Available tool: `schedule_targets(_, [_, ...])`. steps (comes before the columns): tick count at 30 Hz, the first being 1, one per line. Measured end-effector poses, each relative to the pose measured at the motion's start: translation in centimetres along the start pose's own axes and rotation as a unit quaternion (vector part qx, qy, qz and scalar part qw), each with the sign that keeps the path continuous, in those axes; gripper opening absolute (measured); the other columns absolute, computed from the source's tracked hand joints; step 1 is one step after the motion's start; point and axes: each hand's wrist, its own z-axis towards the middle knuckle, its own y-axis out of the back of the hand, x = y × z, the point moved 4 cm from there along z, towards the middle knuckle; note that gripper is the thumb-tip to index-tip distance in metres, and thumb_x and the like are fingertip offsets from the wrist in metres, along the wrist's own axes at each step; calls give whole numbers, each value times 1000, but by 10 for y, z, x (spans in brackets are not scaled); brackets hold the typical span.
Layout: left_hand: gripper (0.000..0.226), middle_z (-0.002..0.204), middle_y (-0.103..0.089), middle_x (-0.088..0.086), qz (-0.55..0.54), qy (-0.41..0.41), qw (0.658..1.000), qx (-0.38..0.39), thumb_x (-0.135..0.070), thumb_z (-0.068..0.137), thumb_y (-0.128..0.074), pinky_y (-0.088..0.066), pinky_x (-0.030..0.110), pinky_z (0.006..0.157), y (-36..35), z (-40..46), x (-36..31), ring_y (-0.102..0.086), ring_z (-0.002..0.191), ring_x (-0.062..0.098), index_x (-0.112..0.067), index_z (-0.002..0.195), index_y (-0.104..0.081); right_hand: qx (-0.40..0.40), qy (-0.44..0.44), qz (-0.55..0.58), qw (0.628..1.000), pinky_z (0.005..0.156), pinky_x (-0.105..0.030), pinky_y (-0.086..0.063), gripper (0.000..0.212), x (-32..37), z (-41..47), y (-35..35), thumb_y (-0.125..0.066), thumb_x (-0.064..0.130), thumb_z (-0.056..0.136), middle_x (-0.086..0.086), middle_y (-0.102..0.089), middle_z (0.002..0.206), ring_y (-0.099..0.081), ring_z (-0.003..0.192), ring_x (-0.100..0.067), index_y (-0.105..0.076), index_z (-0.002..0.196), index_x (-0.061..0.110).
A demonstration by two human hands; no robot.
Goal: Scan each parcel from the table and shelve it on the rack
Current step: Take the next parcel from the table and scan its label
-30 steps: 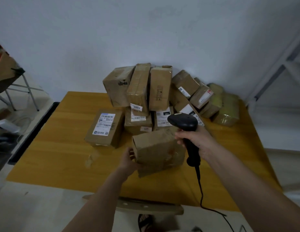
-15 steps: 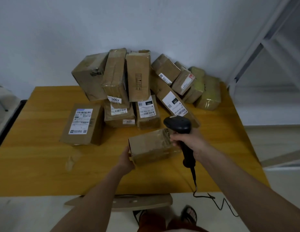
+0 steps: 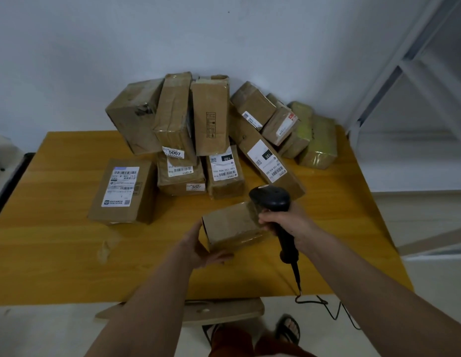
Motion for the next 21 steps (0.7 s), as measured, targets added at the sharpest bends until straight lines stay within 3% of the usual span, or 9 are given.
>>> schedule_targets(2, [114,145,-32,33,-4,-7,1000,20,-44,65,-81,-56,50,43,-6,-4,6,-60,92,50,-1,150,-16,-14,-6,9,1000,56,-22,-50,12,-3,-1,7,-73,2,79,-10,-71,80,-63,61,-14,-69,91,3])
schedule_targets(4, [108,127,-49,28,24,-40,998,42,-32,59,-81,-59,51,52,-12,-9,10,-61,93,42,6,144,-26,-29,-4,20,999,56,-24,-51,11,-5,-2,15,-73,4,79,-10,-72,80,-63,61,-15,-69,89,3])
schedule_targets(7, [79,122,-58,21,94,-99,988,74,-25,64,-80,-60,48,72,-22,-20,13,-61,105,36,5,129,-46,-35,6,33,999,58,-26,-50,7,-6,-6,24,-74,5,79,-12,-73,81,-63,63,-17,-69,84,3])
schedule_targets(9, [64,121,-57,20,123,-144,978,86,-14,66,-76,-56,52,79,-26,-28,14,-57,110,37,1,123,-50,-38,11,39,998,60,-28,-50,7,-5,-9,28,-74,5,78,-14,-72,83,-63,65,-19,-70,83,3])
schedule_targets(11, [70,121,-56,19,135,-184,969,100,-4,62,-78,-51,52,81,-26,-34,10,-54,113,37,-3,127,-50,-42,12,50,998,63,-30,-50,8,-5,-12,31,-74,2,77,-18,-71,85,-62,68,-22,-70,84,1])
schedule_targets(14, [96,123,-55,15,175,-224,950,127,3,36,-88,-52,51,80,-28,-41,7,-52,113,34,-7,124,-53,-40,20,51,998,61,-28,-49,12,-5,-19,34,-73,1,77,-19,-71,87,-62,67,-21,-69,88,0])
schedule_targets(16, [89,121,-56,13,186,-249,940,141,6,40,-80,-51,49,77,-30,-45,4,-52,110,32,-10,123,-53,-35,32,45,998,59,-26,-48,10,-4,-23,35,-72,1,78,-17,-71,86,-62,65,-19,-68,88,0])
schedule_targets(21, [106,132,-54,17,175,-293,926,164,10,40,-77,-52,50,78,-34,-53,-6,-54,116,37,-15,137,-42,-27,55,29,998,58,-23,-49,10,-1,-32,36,-71,3,80,-13,-71,85,-61,64,-16,-68,89,3])
